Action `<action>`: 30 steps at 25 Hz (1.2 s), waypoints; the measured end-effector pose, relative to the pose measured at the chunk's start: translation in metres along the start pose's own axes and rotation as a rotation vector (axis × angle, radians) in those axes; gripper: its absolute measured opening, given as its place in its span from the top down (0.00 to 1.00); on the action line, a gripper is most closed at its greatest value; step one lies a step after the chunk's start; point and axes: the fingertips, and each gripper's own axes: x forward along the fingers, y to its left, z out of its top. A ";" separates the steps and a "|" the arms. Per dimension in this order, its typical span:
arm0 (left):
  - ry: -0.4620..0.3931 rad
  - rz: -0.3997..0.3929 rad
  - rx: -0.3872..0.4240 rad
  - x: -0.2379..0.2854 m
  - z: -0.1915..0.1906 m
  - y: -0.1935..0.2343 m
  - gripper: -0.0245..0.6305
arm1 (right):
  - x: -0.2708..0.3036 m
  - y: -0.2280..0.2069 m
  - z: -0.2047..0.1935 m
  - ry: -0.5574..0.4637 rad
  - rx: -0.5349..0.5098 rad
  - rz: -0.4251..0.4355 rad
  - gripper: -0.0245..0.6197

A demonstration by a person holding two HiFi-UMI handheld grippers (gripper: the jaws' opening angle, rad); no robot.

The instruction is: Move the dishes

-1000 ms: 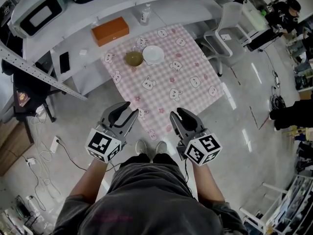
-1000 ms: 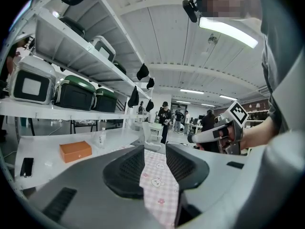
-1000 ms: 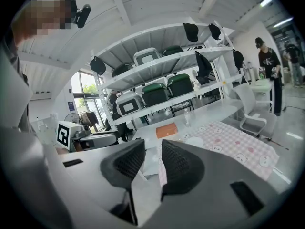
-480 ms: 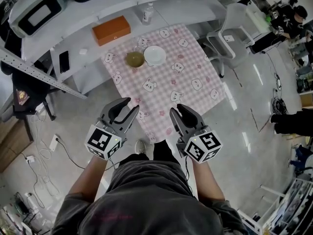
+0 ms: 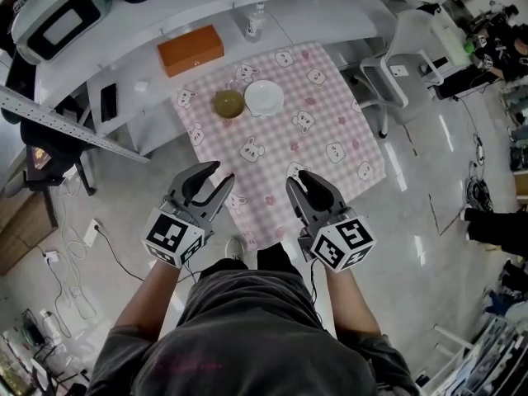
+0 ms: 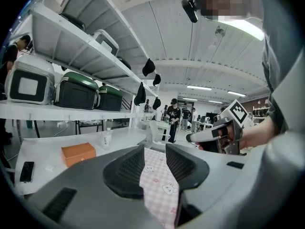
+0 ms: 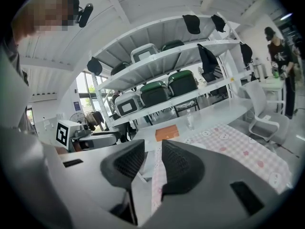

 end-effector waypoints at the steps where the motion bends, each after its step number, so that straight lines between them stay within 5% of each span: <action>1: 0.004 0.007 -0.002 0.005 0.000 0.001 0.75 | 0.002 -0.006 0.001 0.003 0.002 0.005 0.81; 30: 0.087 0.214 -0.047 0.146 -0.015 0.031 0.75 | 0.070 -0.151 0.018 0.085 0.015 0.181 0.81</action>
